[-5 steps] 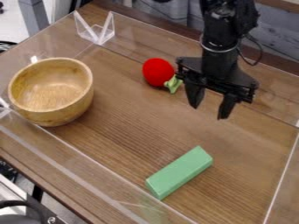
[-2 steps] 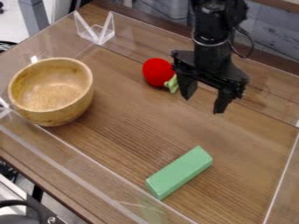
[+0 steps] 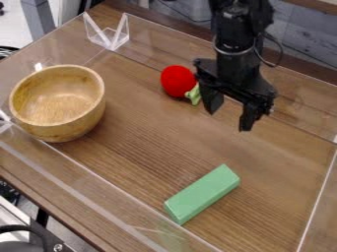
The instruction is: Move the red fruit to the right
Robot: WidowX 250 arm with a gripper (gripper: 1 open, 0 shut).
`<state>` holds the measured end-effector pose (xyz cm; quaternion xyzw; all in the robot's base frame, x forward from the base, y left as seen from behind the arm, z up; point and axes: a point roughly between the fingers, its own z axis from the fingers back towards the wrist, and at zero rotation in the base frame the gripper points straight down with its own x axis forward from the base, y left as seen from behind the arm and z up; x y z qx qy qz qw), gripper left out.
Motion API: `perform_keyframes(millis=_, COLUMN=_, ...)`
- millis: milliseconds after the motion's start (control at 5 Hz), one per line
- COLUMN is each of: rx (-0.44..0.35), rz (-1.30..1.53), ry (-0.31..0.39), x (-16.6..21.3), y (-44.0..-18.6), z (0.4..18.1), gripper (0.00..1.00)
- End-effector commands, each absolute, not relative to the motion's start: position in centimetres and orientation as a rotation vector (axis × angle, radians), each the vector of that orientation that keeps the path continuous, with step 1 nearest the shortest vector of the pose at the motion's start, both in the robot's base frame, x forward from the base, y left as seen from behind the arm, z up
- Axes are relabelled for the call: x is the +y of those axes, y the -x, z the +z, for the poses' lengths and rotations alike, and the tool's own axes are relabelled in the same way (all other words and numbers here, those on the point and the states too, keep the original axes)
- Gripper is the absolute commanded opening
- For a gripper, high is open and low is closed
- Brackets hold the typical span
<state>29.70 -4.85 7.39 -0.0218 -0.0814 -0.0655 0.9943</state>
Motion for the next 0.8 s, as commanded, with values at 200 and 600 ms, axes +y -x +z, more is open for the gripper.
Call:
perform_keyframes(millis=200, rx=-0.186, rz=-0.117, ry=0.02, x=-4.1, y=-30.0, z=7.7, gripper=1.0)
perform_keyframes(millis=600, rx=-0.196, rz=0.011, ry=0.014, x=-3.4, y=-29.4, z=7.6, gripper=1.0)
